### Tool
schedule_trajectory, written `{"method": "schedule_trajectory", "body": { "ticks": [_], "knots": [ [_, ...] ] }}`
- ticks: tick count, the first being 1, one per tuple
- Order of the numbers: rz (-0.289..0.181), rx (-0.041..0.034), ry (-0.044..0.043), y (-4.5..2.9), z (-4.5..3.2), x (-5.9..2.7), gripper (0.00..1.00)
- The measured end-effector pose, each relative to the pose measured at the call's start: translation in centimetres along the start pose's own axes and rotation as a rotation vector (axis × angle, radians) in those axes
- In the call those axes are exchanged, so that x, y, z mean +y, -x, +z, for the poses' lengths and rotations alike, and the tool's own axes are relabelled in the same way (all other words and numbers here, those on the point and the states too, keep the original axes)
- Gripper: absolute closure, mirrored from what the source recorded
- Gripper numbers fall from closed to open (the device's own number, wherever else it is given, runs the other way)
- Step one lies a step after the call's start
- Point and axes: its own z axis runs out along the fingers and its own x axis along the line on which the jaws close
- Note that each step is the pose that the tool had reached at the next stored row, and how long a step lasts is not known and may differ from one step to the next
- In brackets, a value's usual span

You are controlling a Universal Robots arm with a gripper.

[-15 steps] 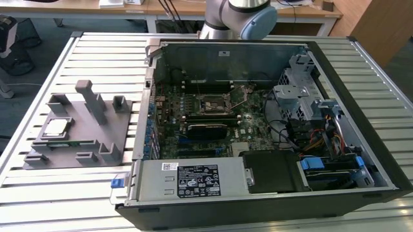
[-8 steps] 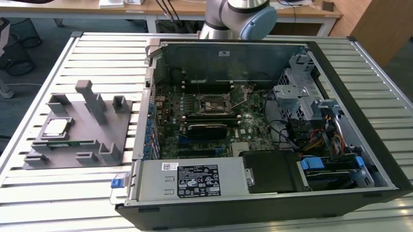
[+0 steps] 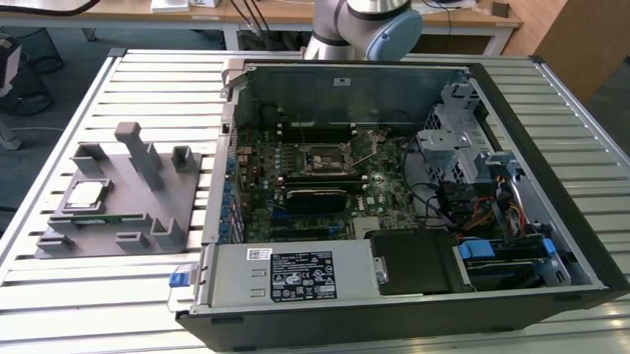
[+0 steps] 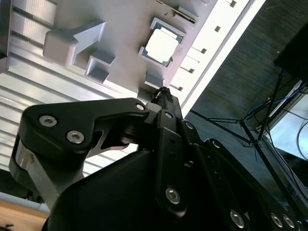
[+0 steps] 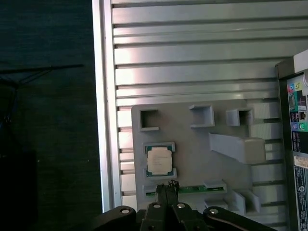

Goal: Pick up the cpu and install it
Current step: 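Pick up the cpu and move it towards the insertion slot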

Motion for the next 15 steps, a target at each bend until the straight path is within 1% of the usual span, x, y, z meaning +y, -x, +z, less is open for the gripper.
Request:
{"method": "schedule_trajectory", "body": {
  "ticks": [10, 11, 15],
  "knots": [
    [-0.001, 0.0005, 0.0000, -0.04, 1.81, -0.10, 0.89],
    [-0.001, 0.0014, -0.0003, -0.04, 1.99, -0.11, 0.89],
    [-0.001, 0.0023, -0.0006, -0.04, 2.32, -0.12, 0.89]
  ]
}}
